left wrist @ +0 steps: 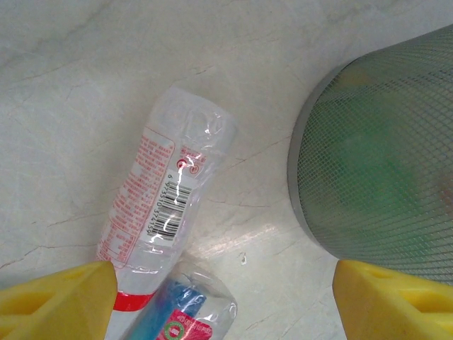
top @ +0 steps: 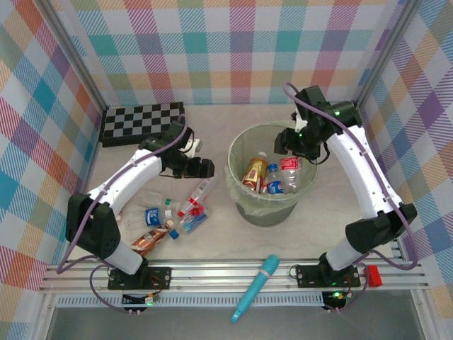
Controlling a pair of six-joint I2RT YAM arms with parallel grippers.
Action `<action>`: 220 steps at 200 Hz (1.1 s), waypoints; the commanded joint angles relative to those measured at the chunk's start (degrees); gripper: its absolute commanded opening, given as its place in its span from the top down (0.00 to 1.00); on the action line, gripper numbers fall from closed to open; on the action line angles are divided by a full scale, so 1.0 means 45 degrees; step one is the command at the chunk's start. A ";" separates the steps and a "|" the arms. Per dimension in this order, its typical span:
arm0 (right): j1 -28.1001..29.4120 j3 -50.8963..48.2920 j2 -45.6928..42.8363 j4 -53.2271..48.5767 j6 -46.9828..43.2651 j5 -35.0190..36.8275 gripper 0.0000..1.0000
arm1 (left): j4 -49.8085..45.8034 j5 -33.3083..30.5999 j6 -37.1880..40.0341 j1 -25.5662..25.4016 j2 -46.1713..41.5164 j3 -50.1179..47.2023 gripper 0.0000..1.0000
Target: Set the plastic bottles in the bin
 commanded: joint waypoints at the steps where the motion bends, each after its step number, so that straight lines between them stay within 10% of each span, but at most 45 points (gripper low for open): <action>1: 0.0198 0.0875 0.0305 -0.0977 -0.0163 0.0372 0.35 | 0.0222 -0.0151 0.0446 0.0101 0.0107 -0.0134 0.20; 220: 0.0899 0.1211 -0.0054 0.0678 -0.0447 -0.1345 0.48 | 0.0145 -0.1618 0.1177 -0.0393 0.1192 -0.1258 0.20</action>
